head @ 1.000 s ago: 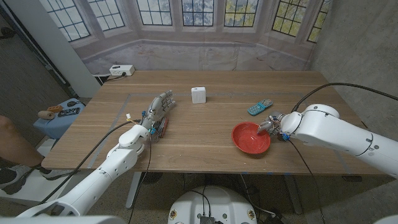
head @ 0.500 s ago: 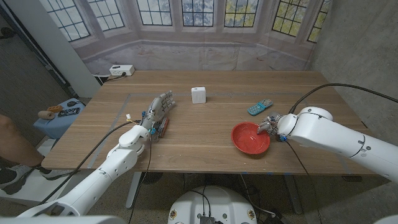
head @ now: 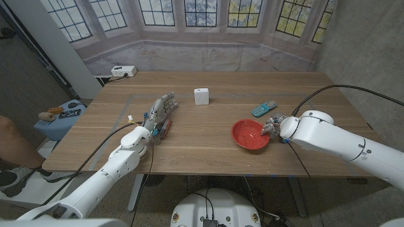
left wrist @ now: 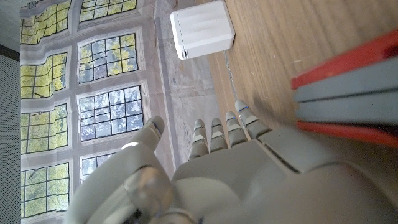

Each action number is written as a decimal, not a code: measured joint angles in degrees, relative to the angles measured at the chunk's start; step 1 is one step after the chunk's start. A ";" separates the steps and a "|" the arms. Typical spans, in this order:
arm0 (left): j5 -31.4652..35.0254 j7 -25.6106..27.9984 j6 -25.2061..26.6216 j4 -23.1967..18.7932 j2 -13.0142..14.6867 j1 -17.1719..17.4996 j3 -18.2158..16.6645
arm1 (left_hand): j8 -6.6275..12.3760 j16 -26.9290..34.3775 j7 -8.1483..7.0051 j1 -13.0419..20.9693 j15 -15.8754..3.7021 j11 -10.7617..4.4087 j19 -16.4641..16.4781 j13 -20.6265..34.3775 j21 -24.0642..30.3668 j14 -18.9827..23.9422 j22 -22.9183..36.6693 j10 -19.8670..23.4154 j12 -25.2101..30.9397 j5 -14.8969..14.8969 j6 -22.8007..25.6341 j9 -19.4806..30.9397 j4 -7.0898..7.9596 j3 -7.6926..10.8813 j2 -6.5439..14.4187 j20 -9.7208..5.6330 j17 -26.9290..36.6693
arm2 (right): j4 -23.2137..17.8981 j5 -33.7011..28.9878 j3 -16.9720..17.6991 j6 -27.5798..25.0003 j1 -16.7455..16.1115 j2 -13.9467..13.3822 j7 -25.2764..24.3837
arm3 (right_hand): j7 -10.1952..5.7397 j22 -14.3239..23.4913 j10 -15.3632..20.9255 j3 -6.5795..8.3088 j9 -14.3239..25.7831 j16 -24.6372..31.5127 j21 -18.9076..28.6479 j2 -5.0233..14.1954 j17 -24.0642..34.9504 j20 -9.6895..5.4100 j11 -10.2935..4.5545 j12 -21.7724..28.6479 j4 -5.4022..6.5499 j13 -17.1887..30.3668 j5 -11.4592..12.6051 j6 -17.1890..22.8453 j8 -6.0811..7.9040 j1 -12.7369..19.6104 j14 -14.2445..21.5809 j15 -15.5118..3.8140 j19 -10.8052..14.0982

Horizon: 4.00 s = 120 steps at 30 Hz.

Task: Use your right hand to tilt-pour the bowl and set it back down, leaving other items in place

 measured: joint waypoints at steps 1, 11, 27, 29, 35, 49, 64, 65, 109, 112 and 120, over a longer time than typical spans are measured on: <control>0.00 -0.04 0.04 0.00 0.00 0.00 0.00 | 0.00 0.00 0.00 0.00 0.00 0.00 0.00 0.00 0.00 0.00 0.00 0.00 0.00 0.00 0.00 0.00 0.00 0.00 0.00 0.00 0.00 | 0.04 0.00 0.00 0.00 -0.01 0.02 0.00 | 0.04 0.00 0.03 0.00 -0.02 0.00 0.00 -0.10 0.15 0.00 0.00 0.06 0.00 0.15 0.00 0.21 0.01 0.26 0.00 0.00 0.00; 0.00 -0.25 0.43 0.97 -0.48 -0.99 0.45 | 0.00 0.00 0.00 0.00 0.00 0.31 0.14 0.00 -0.22 0.00 0.00 0.30 0.00 0.00 0.00 0.00 0.00 0.00 0.00 0.14 0.00 | 0.27 -0.86 0.24 0.83 -0.21 0.05 0.04 | -0.30 -0.01 0.11 -0.01 -0.17 -0.24 0.33 -0.22 0.47 0.00 -0.07 0.44 0.00 0.58 -0.02 1.13 0.20 0.83 0.89 -0.28 -0.01; -0.13 -0.59 0.59 2.02 -0.94 -1.52 0.62 | 0.00 0.00 -0.31 0.00 0.00 0.31 0.20 -0.01 -0.45 0.63 0.00 0.30 0.00 0.00 0.31 0.00 -0.23 0.23 0.00 0.20 0.00 | -0.20 -1.52 0.56 1.04 0.03 0.05 0.50 | -0.62 0.27 0.42 -0.25 -0.12 -0.69 0.64 -0.61 0.73 0.00 0.01 0.44 0.24 0.15 -0.03 1.45 0.19 1.35 1.63 -0.80 -0.01; -0.15 -0.62 0.59 2.13 -0.95 -1.54 0.62 | 0.00 0.00 -0.31 0.00 0.00 0.31 0.20 0.00 -0.45 0.62 0.00 0.30 0.00 0.00 0.31 0.00 -0.23 0.23 0.00 0.20 0.00 | -0.24 -1.66 0.56 1.04 0.14 0.13 0.55 | -0.62 0.27 0.41 -0.25 -0.16 -0.69 0.63 -0.61 0.73 0.00 0.01 0.44 0.25 0.21 -0.03 1.44 0.19 1.35 1.63 -0.80 -0.01; -0.16 -0.63 0.59 2.11 -0.76 -1.55 0.52 | 0.00 0.00 -0.31 0.00 0.00 0.31 0.19 -0.01 -0.45 0.62 0.00 0.30 0.00 0.00 0.31 0.00 -0.23 0.23 0.00 0.20 0.00 | -0.25 -1.88 0.57 1.05 0.37 0.34 0.64 | -0.41 0.27 0.42 -0.25 -0.32 -0.70 0.85 -0.46 1.00 0.00 0.01 0.43 0.25 0.30 -0.03 1.66 0.19 1.51 2.06 -0.81 -0.01; 0.15 -0.11 0.69 0.31 0.35 -1.41 -0.08 | 0.00 0.00 -0.31 0.00 0.00 0.31 0.19 -0.01 -0.45 0.61 0.00 0.30 0.00 0.00 0.31 0.00 -0.22 0.23 0.00 0.20 0.31 | -0.33 -2.40 -0.01 1.30 1.38 0.54 1.05 | -0.62 0.26 0.73 -0.49 -0.38 -1.36 1.11 -0.48 1.26 0.00 0.33 0.33 0.48 -0.02 -0.03 2.05 0.01 2.11 2.53 -1.08 -0.01; 0.53 0.61 0.71 -1.51 1.32 -0.94 -0.65 | 0.00 0.00 -0.31 0.00 0.00 0.31 0.19 -0.01 -0.89 0.61 0.00 0.29 0.00 0.00 0.30 0.00 -0.22 0.23 0.00 0.20 0.27 | -1.08 -4.02 -1.88 0.80 3.14 0.54 1.28 | -0.61 0.25 0.73 -0.65 -0.61 -1.93 1.49 -0.48 1.79 0.00 0.33 0.20 0.65 0.03 -0.03 2.66 -0.13 2.11 2.77 -1.33 -0.01; 0.53 0.64 0.71 -1.51 1.32 -0.94 -0.65 | 0.00 0.00 -0.31 0.00 0.00 0.31 0.19 -0.01 -0.89 0.61 0.00 0.30 0.00 0.00 0.30 0.00 -0.22 0.23 0.00 0.19 0.22 | -1.29 -4.02 -2.09 0.80 3.28 0.58 1.28 | -0.61 0.25 0.73 -0.73 -0.62 -2.01 1.49 -0.48 1.79 0.01 0.33 0.19 0.72 0.03 -0.03 2.66 -0.14 2.11 2.77 -1.33 -0.01; 0.79 1.05 0.34 -1.29 1.11 -0.82 -0.59 | 0.00 0.00 0.00 0.00 0.00 -0.01 0.81 -0.01 -1.78 0.61 0.00 0.61 0.00 0.00 0.61 0.29 -0.79 0.32 0.00 0.20 0.16 | -3.27 -21.62 -7.03 1.71 -2.76 4.91 -17.74 | -0.51 0.24 0.95 -0.96 -0.91 -2.79 3.00 -0.54 3.32 0.00 0.53 0.20 0.96 0.78 -0.22 3.37 -0.32 2.94 4.39 -2.11 -0.03; 0.88 1.14 0.34 -1.29 1.10 -0.80 -0.60 | 0.00 0.00 0.00 0.00 0.00 -0.01 0.81 -0.01 -1.78 0.60 0.00 0.61 0.00 0.00 0.61 0.29 -0.96 0.16 0.00 0.20 0.16 | -2.53 -23.39 -7.34 2.53 -3.38 5.49 -18.49 | -0.51 0.24 1.14 -0.96 -0.91 -2.80 2.99 -0.54 3.38 0.00 0.73 0.20 0.96 0.79 -0.22 3.37 -0.32 2.94 4.77 -2.10 -0.02; 1.00 1.37 0.34 -1.41 1.10 -0.78 -0.60 | 0.00 0.00 0.00 0.00 0.00 -0.01 0.81 -0.01 -1.78 0.60 0.00 0.61 0.00 0.00 0.61 0.29 -0.95 0.16 0.00 0.20 0.22 | 0.02 -29.61 -7.70 5.07 -5.77 7.80 -21.57 | -0.50 0.24 1.14 -0.96 -0.94 -3.23 3.45 -0.52 3.65 0.00 0.73 0.19 0.96 0.77 -0.24 3.36 -0.36 2.95 5.20 -2.32 -0.02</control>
